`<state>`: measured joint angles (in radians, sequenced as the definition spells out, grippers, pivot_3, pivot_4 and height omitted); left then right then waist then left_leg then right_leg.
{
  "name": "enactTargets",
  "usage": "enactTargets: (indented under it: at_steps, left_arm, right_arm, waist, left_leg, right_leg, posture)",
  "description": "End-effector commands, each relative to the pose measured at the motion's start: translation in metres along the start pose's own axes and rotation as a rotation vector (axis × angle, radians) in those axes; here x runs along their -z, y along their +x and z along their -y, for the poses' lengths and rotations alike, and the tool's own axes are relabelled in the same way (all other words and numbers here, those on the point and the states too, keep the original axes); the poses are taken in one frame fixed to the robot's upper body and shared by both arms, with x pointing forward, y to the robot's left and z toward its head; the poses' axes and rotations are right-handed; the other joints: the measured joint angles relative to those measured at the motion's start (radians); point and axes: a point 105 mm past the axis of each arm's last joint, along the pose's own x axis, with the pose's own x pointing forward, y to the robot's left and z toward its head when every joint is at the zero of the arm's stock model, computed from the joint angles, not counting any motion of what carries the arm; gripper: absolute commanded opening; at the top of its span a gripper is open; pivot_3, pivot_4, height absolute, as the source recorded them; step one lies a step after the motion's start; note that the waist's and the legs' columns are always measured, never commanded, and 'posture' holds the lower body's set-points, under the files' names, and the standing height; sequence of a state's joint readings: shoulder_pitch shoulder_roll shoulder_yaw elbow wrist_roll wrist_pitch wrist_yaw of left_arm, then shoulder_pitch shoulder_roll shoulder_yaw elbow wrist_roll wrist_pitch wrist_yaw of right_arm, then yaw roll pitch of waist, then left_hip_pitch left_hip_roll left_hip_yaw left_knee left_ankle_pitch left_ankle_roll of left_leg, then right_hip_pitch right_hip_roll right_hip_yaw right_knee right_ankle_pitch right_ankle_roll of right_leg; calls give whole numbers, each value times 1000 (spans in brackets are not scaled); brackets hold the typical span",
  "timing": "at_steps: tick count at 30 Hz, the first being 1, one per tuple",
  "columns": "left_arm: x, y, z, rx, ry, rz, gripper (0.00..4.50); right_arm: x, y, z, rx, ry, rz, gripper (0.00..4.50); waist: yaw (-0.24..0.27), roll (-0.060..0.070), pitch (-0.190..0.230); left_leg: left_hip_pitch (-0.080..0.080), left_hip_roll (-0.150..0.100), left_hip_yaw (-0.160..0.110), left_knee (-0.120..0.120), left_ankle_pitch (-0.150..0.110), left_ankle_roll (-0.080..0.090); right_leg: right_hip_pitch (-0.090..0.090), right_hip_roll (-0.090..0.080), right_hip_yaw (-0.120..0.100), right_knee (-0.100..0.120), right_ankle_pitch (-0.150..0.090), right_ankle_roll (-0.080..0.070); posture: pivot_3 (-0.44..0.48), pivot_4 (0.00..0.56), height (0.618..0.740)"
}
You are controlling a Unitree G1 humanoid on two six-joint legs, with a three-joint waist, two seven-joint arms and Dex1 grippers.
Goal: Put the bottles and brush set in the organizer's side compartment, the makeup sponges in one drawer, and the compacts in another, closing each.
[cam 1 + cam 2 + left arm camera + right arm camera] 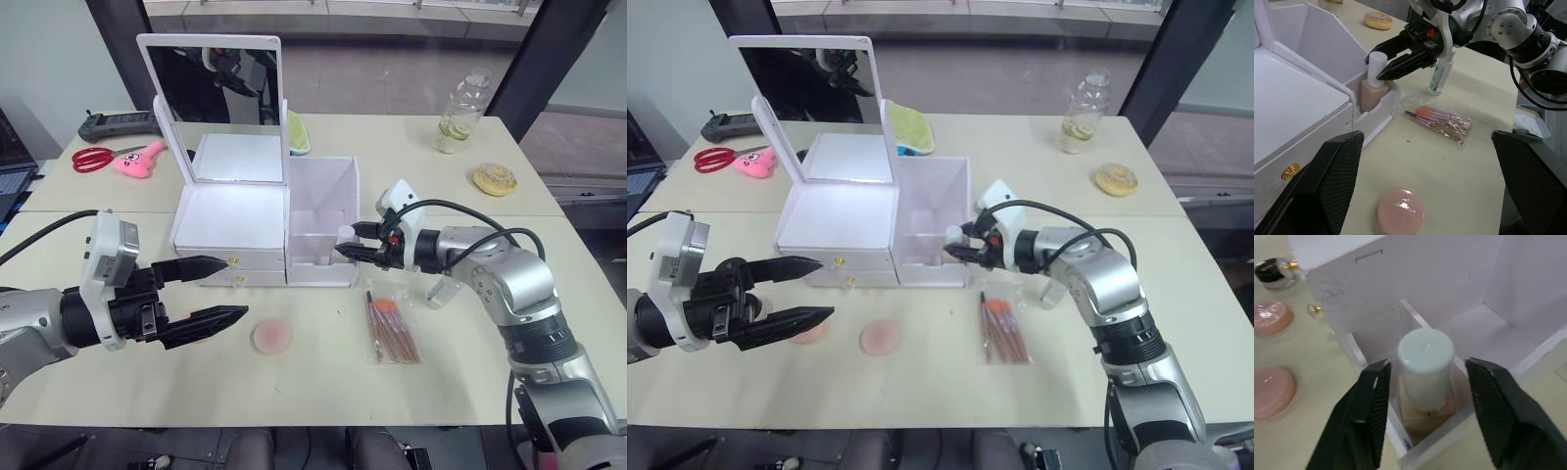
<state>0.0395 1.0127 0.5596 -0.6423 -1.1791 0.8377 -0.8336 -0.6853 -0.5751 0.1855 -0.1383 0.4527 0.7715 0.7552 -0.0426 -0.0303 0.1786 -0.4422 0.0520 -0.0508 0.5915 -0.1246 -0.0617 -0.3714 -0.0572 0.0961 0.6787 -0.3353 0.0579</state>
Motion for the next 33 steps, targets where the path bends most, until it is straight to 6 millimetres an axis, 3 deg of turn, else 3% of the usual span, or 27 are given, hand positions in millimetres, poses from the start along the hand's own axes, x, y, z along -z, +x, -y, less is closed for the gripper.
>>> enactTargets:
  at_steps: [1,3,7,10,13,17,21,22,25,28,33]
  left_arm:
    - [-7,-1,2,2,32,8,4500]
    - [-5,-5,0,-12,29,0,4500]
    - [1,-25,-16,-94,2,-31,4500]
    - [18,-72,-46,-283,-30,-103,4500]
    - [24,-114,-63,-430,-47,-120,4500]
    - [45,-203,-90,-736,-81,-142,4500]
    - [68,-258,-96,-903,-96,-195,4500]
    - [76,-272,-97,-957,-99,-216,4500]
    - [91,-296,-95,-1032,-106,-268,4500]
    - [97,-305,-93,-1056,-99,-274,4500]
    - [96,-300,-99,-1033,-91,-240,4500]
  right_arm:
    - [-25,-13,3,27,-45,70,3981]
    - [-41,-22,3,26,-52,114,4476]
    - [-70,-54,1,33,-24,216,4476]
    - [-81,-94,3,65,32,281,4476]
    - [-79,-124,5,110,78,302,4476]
    - [-45,-174,12,245,114,253,4476]
    - [2,-217,14,366,205,212,4476]
    - [23,-232,14,408,251,168,4476]
    - [59,-263,5,455,334,105,4476]
    - [85,-298,14,623,349,108,4476]
    - [91,-284,9,596,336,103,4476]
  waist:
    - [0,0,0]
    - [0,0,0]
    - [-1,0,1]
    - [-1,0,1]
    - [0,0,1]
    - [7,-2,1]
    - [2,-3,1]
    - [3,-3,1]
    - [4,-6,0]
    - [-1,-6,-1]
    - [-7,-9,-3]
  left_leg:
    - [0,0,0,0,0,0]
    - [0,0,0,0,0,0]
    - [0,0,0,0,0,0]
    - [0,0,0,-1,0,0]
    - [0,0,1,-2,0,0]
    - [0,0,1,-2,0,0]
    - [0,0,4,-3,-1,1]
    - [0,0,4,-2,-1,1]
    - [1,1,4,-3,-4,-5]
    - [1,1,5,-3,-6,-7]
    - [2,4,5,-4,-6,-7]
  right_leg:
    - [0,0,0,0,0,0]
    - [0,0,0,0,0,0]
    - [0,0,0,0,0,0]
    - [0,0,0,0,0,0]
    - [-1,0,0,-1,-1,-1]
    - [-1,-1,-1,-2,-2,-3]
    - [0,-3,-1,-7,-2,-3]
    - [-1,-3,-1,-8,-2,-3]
    - [-3,-4,-2,-9,-5,-9]
    - [-2,-4,-1,-13,-4,-10]
    - [-1,-2,-2,-13,-2,-12]
  posture:
    - [0,150,740]
    - [0,150,740]
    - [0,150,740]
    - [0,150,740]
    - [0,150,740]
    - [0,150,740]
    - [0,150,740]
    - [0,150,740]
    - [0,150,740]
    - [0,150,740]
    - [0,150,740]
